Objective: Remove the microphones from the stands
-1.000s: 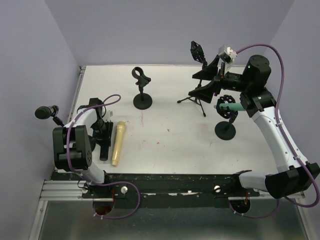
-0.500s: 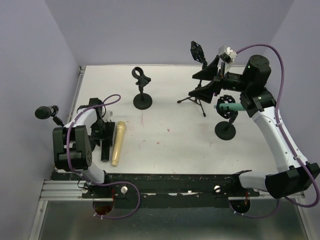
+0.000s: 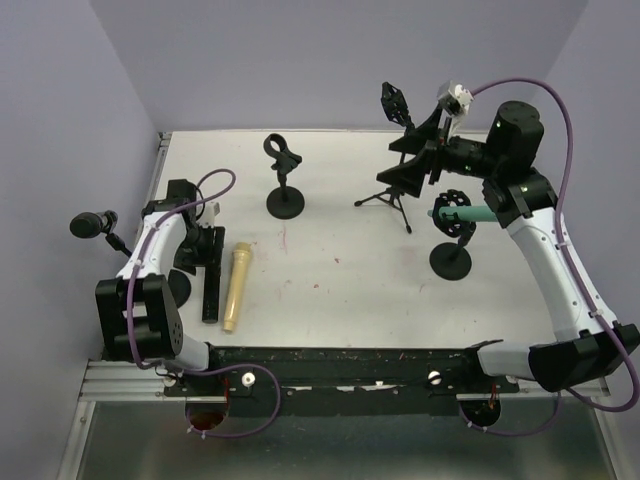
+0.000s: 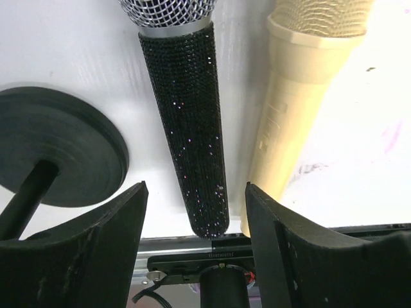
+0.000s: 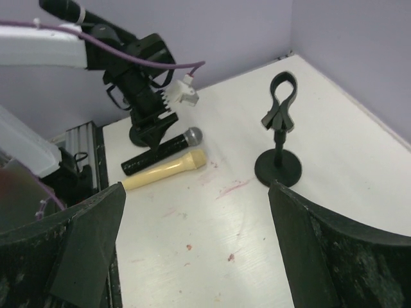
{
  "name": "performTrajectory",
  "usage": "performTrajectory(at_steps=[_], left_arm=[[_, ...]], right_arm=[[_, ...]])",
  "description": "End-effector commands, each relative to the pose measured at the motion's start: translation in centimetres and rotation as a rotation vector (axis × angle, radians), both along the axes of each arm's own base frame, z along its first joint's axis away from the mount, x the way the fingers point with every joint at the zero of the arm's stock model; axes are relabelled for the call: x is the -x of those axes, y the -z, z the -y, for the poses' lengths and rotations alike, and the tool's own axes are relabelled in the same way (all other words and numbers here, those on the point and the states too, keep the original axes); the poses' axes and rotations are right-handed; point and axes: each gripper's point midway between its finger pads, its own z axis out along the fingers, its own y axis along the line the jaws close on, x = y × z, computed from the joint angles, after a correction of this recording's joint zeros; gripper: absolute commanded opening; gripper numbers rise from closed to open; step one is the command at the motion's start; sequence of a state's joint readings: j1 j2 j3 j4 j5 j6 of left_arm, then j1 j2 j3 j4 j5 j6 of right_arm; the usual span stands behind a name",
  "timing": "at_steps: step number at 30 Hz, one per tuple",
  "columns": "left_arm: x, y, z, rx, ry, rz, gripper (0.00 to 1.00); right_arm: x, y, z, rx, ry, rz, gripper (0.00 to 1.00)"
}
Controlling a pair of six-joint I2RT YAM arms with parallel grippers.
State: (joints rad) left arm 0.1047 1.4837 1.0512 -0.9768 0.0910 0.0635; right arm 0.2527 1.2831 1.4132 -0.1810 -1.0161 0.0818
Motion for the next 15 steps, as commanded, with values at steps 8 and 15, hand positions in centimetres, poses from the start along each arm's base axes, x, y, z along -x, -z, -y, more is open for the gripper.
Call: performTrajectory(at_steps=[8, 15], left_arm=[[-4.7, -10.1, 3.5, 0.131, 0.140, 0.344, 0.66], [-6.3, -15.1, 7.3, 0.268, 0.253, 0.567, 0.66]], right_arm=[[-7.5, -7.8, 5.6, 0.161, 0.455, 0.077, 0.90], [-11.8, -4.7, 9.2, 0.268, 0.591, 0.022, 0.87]])
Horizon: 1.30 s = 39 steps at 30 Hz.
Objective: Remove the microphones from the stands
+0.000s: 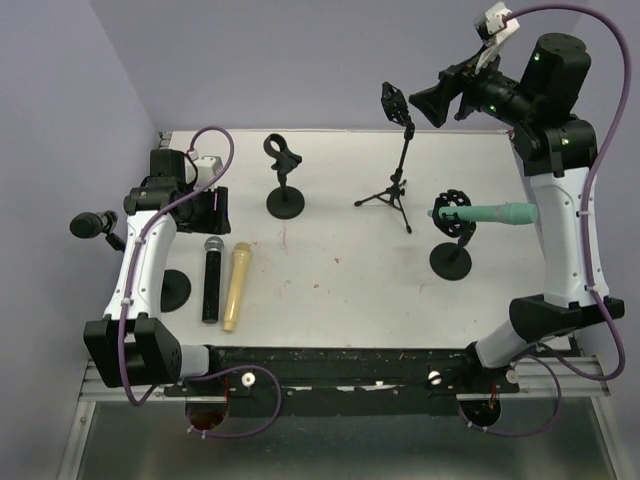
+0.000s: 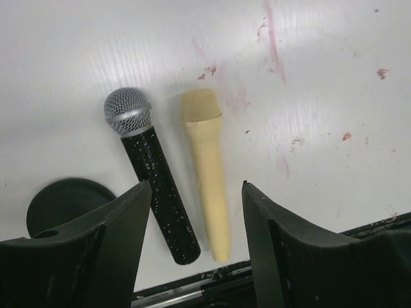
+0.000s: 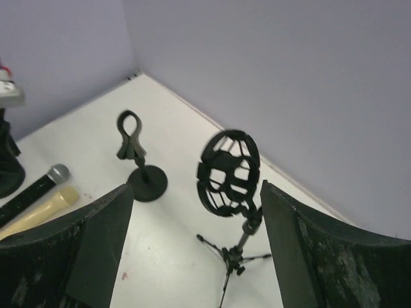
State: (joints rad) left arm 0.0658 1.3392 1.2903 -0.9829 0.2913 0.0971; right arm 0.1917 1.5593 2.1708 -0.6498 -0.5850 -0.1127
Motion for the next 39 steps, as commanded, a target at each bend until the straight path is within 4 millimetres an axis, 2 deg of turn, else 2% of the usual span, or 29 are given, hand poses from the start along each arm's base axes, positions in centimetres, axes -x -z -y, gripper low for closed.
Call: performTrajectory(at_steps=[1, 5, 6, 7, 8, 13, 15, 23, 27, 30, 31, 35, 39], left_arm=[[-0.6, -4.6, 4.2, 0.137, 0.158, 0.206, 0.67], [0.2, -6.8, 6.5, 0.205, 0.261, 0.303, 0.68], [0.5, -7.3, 6.8, 0.220, 0.271, 0.320, 0.68], [0.9, -7.8, 8.0, 0.238, 0.313, 0.333, 0.68], [1.2, -8.1, 8.4, 0.249, 0.325, 0.342, 0.68], [3.2, -10.3, 10.7, 0.360, 0.454, 0.353, 0.68], [4.0, -10.8, 11.4, 0.384, 0.495, 0.346, 0.68], [4.5, -12.7, 12.4, 0.424, 0.474, 0.348, 0.68], [4.3, -14.6, 12.9, 0.462, 0.482, 0.365, 0.68], [3.8, -15.0, 12.7, 0.441, 0.482, 0.381, 0.68], [3.7, -15.0, 12.7, 0.436, 0.484, 0.383, 0.68], [3.3, -15.0, 12.8, 0.438, 0.488, 0.382, 0.68], [3.1, -15.0, 12.9, 0.429, 0.495, 0.387, 0.68]], right_arm=[[-3.5, 7.1, 3.7, 0.102, 0.125, -0.203, 0.86], [-4.0, 11.1, 6.1, 0.194, 0.038, -0.233, 0.91], [-3.9, 11.8, 6.0, 0.198, -0.012, -0.236, 0.91], [-4.1, 12.6, 7.2, 0.202, -0.030, -0.241, 0.92], [-4.0, 13.3, 7.5, 0.204, -0.076, -0.240, 0.93], [-4.4, 16.2, 7.0, 0.260, -0.235, -0.149, 0.97], [-5.6, 16.5, 6.7, 0.242, -0.237, -0.112, 0.98], [-9.4, 17.5, 4.6, 0.179, -0.311, -0.049, 0.95], [-10.3, 18.0, 3.0, 0.173, -0.342, -0.022, 0.95], [-10.7, 18.5, 2.3, 0.172, -0.360, -0.025, 0.95], [-10.7, 18.7, 1.3, 0.171, -0.376, -0.028, 0.94], [-11.0, 19.1, 0.5, 0.157, -0.385, -0.032, 0.89], [-11.4, 19.4, 0.4, 0.146, -0.382, -0.053, 0.69]])
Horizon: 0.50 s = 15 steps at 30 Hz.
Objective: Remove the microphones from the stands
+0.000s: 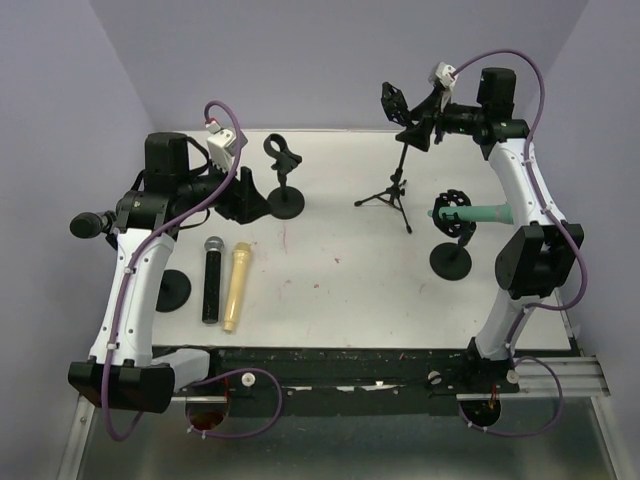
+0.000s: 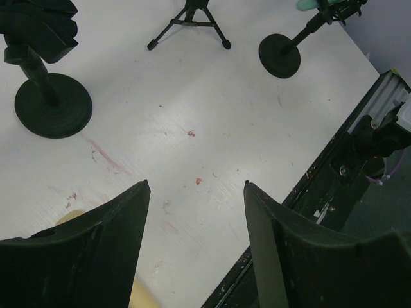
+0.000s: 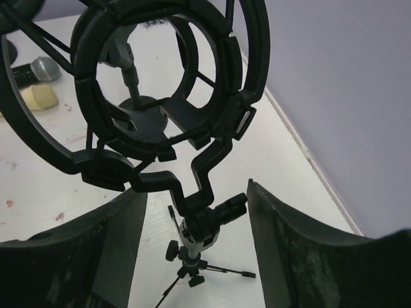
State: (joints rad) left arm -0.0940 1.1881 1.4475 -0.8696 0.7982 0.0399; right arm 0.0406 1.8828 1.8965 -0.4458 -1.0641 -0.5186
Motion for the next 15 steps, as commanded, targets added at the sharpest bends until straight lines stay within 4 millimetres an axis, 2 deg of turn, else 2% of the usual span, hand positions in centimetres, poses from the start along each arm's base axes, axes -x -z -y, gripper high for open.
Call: performTrajectory(at_steps=[1, 6, 10, 13, 15], left_arm=[[0.1, -0.7, 0.6, 0.005, 0.034, 0.016, 0.68], [0.0, -0.5, 0.8, -0.046, 0.064, 0.048, 0.68], [-0.6, -0.3, 0.6, -0.104, 0.066, 0.073, 0.67], [-1.1, -0.9, 0.9, -0.141, 0.081, 0.141, 0.67], [-1.3, -1.5, 1.3, -0.136, 0.088, 0.227, 0.67]], right_arm=[[-0.9, -0.2, -0.1, -0.022, -0.007, 0.000, 0.64], [-0.1, 0.1, -0.1, -0.023, -0.006, -0.023, 0.34], [0.4, 0.0, -0.4, -0.019, 0.007, -0.031, 0.17], [1.3, -2.3, -2.1, -0.058, 0.027, -0.030, 0.11], [1.9, -4.0, -3.8, -0.080, 0.086, 0.004, 0.01]])
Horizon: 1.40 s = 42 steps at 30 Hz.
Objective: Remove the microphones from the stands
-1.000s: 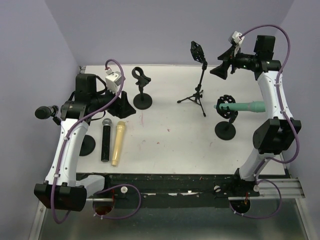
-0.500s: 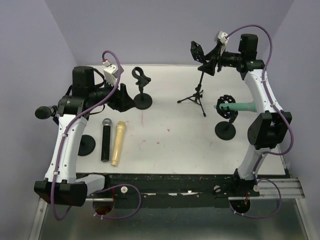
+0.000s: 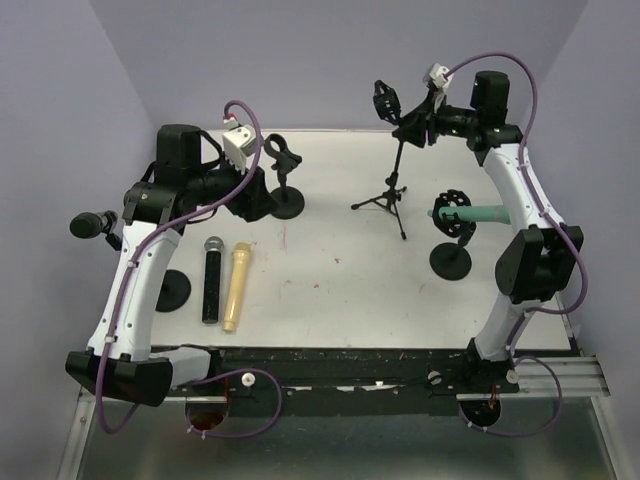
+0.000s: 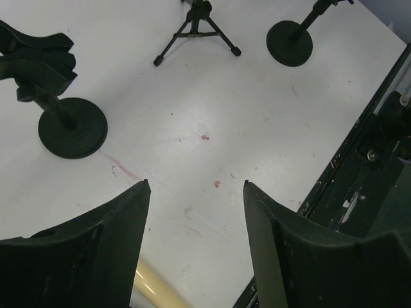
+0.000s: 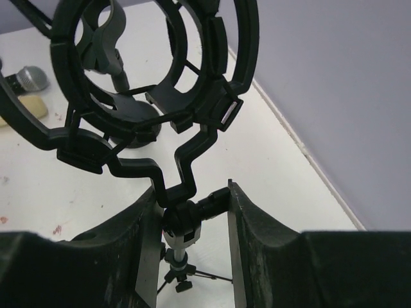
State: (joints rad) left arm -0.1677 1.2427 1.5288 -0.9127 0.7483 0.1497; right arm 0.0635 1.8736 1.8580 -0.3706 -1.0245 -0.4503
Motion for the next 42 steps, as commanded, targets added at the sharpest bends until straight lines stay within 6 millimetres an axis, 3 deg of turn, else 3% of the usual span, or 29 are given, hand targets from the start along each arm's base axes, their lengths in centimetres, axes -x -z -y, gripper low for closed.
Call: performTrajectory(at_steps=[1, 5, 7, 11, 13, 16, 20, 25, 28, 32, 38, 42], left_arm=[[-0.9, -1.4, 0.3, -0.036, 0.019, 0.213, 0.67], [-1.0, -2.6, 1.4, 0.009, -0.001, 0.521, 0.69], [-0.8, -2.3, 2.1, 0.019, -0.004, 0.587, 0.70], [-1.0, 1.1, 4.3, -0.035, 0.031, 0.681, 0.69], [-0.9, 3.1, 5.5, -0.077, 0.074, 0.705, 0.69], [-1.0, 5.1, 6.4, -0.117, 0.093, 0.756, 0.67], [-0.2, 7.2, 7.5, -0.112, 0.145, 0.742, 0.64], [0.9, 8.6, 8.5, -0.070, 0.210, 0.799, 0.63], [1.6, 10.6, 9.0, -0.087, 0.264, 0.879, 0.66], [2.6, 11.9, 10.0, -0.061, 0.352, 0.847, 0.67], [1.3, 12.8, 10.9, -0.049, 0.332, 0.840, 0.66], [1.1, 13.6, 11.5, -0.069, 0.374, 0.824, 0.57]], right_arm=[[2.4, -4.5, -3.7, -0.075, 0.115, 0.030, 0.01], [5.1, -6.3, -8.5, -0.098, 0.242, 0.092, 0.01], [5.9, -6.4, -9.6, -0.124, 0.317, 0.022, 0.01], [8.4, -5.0, -11.1, -0.101, 0.398, -0.025, 0.01], [10.0, -5.3, -11.4, -0.121, 0.431, -0.016, 0.01], [12.0, -5.8, -11.6, -0.154, 0.513, -0.054, 0.01], [14.5, -4.7, -12.2, -0.146, 0.549, -0.050, 0.01], [14.0, -1.4, -12.0, -0.091, 0.641, -0.114, 0.01], [13.4, -0.3, -12.2, -0.078, 0.667, -0.134, 0.01], [13.0, -0.3, -12.9, -0.071, 0.668, -0.145, 0.01], [13.6, 1.4, -12.8, -0.078, 0.663, -0.178, 0.01], [13.8, 2.0, -12.6, -0.067, 0.671, -0.203, 0.01]])
